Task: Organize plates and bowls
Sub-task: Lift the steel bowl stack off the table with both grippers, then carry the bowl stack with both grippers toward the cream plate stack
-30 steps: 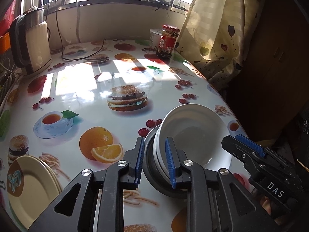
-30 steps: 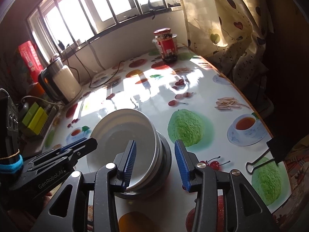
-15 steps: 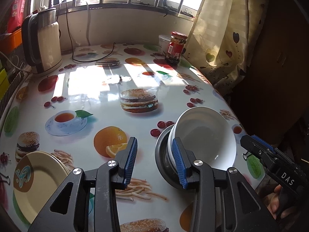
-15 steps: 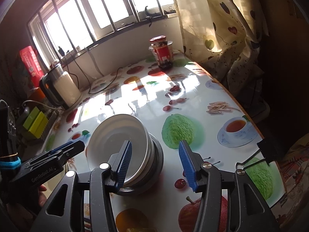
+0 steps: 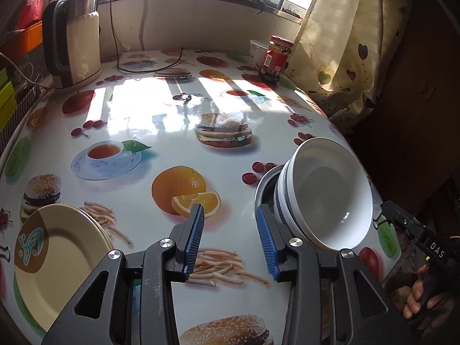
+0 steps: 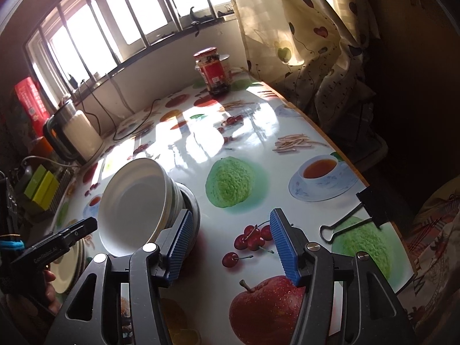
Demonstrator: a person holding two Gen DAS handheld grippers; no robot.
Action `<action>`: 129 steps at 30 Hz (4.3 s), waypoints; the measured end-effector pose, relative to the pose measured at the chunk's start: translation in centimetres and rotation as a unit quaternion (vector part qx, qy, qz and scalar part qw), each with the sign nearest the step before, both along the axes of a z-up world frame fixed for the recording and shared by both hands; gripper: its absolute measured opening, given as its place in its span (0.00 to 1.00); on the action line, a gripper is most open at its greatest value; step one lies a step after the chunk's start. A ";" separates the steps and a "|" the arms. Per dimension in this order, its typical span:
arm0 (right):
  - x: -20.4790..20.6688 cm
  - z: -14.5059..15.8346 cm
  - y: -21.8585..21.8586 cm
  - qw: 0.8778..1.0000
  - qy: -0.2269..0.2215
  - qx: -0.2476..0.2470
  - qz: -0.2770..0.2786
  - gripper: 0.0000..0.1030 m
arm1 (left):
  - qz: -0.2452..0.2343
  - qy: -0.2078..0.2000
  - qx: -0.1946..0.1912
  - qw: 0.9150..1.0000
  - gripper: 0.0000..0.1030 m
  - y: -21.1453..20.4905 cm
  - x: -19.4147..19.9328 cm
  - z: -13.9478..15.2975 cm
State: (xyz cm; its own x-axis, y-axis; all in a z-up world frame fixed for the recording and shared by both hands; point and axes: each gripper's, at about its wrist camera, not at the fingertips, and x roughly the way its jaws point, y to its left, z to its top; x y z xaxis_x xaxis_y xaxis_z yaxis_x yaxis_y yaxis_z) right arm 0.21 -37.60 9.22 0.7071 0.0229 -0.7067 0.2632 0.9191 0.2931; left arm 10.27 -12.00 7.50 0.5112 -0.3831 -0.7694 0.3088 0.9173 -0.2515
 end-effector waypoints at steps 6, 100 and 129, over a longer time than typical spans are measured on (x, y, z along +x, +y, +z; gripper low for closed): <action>0.7 -1.5 0.0 1.000 0.014 0.010 0.017 0.55 | 0.006 0.026 -0.016 1.000 0.38 0.3 0.6 -1.4; 3.7 -5.3 -0.7 0.973 -0.001 0.209 0.095 0.10 | -0.037 0.055 -0.106 0.992 0.07 -1.2 1.9 -3.5; 3.9 -4.5 -0.1 0.971 -0.010 0.212 0.107 0.10 | -0.019 0.041 -0.121 0.992 0.07 0.4 1.2 -2.4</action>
State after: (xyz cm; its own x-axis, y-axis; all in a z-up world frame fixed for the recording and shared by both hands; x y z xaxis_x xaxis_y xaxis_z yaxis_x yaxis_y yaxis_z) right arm 4.14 -37.66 4.70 0.6681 0.4559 -0.5881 0.0703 0.7481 0.6598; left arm 11.46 -11.64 5.14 0.4322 -0.5790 -0.6913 0.3112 0.8153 -0.4883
